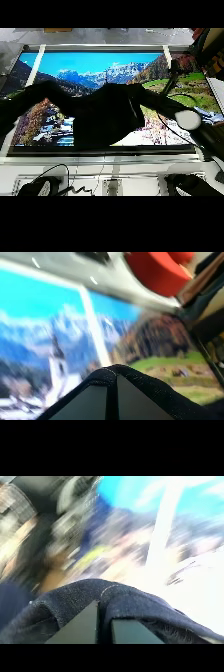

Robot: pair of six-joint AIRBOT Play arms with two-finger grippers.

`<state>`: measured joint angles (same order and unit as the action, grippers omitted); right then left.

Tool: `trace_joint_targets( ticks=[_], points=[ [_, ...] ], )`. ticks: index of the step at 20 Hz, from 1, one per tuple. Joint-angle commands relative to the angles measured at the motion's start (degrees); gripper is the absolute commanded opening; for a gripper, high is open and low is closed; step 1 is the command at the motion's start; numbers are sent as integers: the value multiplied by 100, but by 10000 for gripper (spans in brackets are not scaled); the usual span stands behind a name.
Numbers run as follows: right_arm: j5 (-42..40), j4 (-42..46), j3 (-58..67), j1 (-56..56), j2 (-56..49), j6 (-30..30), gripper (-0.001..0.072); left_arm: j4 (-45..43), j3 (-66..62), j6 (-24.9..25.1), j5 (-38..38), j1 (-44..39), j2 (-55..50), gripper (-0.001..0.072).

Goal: Fold the clothes and pants, and hang the long-sleeved shirts on hangers.

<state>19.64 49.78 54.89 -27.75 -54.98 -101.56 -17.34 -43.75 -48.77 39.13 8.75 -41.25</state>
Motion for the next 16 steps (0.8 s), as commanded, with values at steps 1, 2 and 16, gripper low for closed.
trace_joint_targets(
  ticks=[1,2,16],
  points=[
    [-1191,96,-238,557,-1088,-195,44,1491,116,1126,-951,-1150,-1628,27],
    [-1215,-7,-238,772,-1318,-195,44,1646,74,1311,-1025,-1473,-2013,27],
    [3993,2260,-240,2625,-1604,638,44,-85,-42,-372,-745,-2465,-3711,26]
  ],
)
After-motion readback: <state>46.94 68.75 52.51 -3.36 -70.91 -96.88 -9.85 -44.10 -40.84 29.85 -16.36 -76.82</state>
